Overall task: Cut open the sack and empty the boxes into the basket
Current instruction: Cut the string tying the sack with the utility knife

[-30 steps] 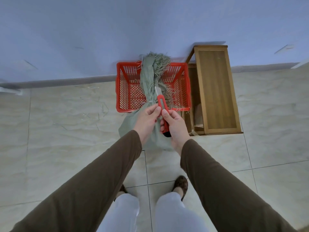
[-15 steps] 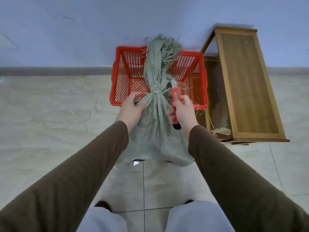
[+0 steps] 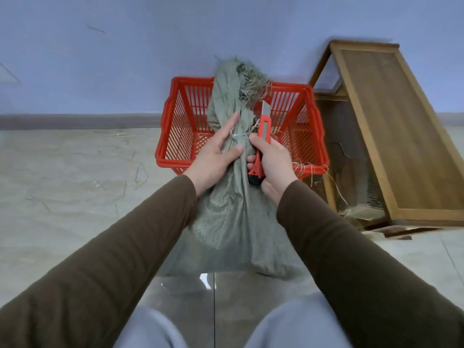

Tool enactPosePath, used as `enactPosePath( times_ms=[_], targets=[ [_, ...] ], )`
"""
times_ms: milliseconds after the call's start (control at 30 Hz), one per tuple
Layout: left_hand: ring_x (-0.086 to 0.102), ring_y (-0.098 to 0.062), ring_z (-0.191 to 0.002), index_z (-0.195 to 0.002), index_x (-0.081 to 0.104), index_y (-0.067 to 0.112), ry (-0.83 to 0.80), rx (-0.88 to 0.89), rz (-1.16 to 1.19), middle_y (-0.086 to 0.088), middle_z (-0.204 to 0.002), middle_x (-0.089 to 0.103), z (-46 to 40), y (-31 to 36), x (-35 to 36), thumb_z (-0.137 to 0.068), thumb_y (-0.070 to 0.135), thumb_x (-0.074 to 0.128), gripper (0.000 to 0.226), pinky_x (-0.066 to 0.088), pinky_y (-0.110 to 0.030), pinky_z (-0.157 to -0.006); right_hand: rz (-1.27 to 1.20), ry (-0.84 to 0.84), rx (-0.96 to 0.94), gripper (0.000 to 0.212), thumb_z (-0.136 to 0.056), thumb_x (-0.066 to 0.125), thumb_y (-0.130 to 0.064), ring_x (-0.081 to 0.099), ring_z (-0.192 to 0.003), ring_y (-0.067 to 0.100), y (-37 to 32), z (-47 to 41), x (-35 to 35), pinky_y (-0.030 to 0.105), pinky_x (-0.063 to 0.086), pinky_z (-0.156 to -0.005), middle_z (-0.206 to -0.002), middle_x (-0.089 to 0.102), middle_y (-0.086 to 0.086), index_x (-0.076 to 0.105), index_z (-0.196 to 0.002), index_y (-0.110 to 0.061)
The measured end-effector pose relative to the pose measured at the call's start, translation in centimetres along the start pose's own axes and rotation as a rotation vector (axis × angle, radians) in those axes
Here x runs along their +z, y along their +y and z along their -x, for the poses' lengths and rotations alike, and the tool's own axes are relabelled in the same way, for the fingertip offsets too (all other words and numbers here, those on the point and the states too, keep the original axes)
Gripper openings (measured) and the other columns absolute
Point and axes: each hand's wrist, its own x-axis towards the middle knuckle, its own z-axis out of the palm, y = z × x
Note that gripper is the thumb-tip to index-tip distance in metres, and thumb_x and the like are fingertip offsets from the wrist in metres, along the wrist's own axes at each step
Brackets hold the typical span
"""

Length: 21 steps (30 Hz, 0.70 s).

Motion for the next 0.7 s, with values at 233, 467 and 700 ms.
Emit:
enactPosePath(
  times_ms=[233,467,700],
  targets=[
    [0.063,0.000,-0.123,-0.146,0.052,0.018,0.175,0.084,0.015,0.007,-0.139,0.062,1.0,0.9,1.3,-0.091,-0.004,0.072,0.062,0.048,-0.025,-0.112,-0.023,-0.153,-0.076,0.005,-0.100,0.066,-0.012,0.052,-0.044,0.006,-1.6,1.4,-1.3,0.020,0.048,-0.042,-0.063,0.060,-0.005,0.067,-0.102,-0.016],
    [0.074,-0.027,-0.096,-0.140,0.058,0.017,0.034,-0.028,0.320,-0.017,-0.121,0.075,0.6,0.7,0.6,-0.095,0.006,0.073,0.049,0.061,-0.046,-0.096,-0.080,-0.261,-0.056,0.019,-0.100,0.061,0.001,0.043,-0.043,0.004,-1.8,1.2,-1.7,0.019,0.042,-0.040,-0.065,0.046,-0.001,0.052,-0.096,-0.016],
    [0.077,-0.031,-0.080,-0.146,0.053,0.013,-0.075,-0.154,0.643,-0.029,-0.109,0.074,0.6,0.9,0.3,-0.098,0.000,0.065,0.052,0.065,-0.043,-0.084,-0.111,-0.307,-0.076,0.019,-0.101,0.058,0.001,0.041,-0.046,0.005,-1.6,0.8,-2.0,0.019,0.042,-0.043,-0.064,0.042,-0.002,0.052,-0.095,-0.016]
  ],
)
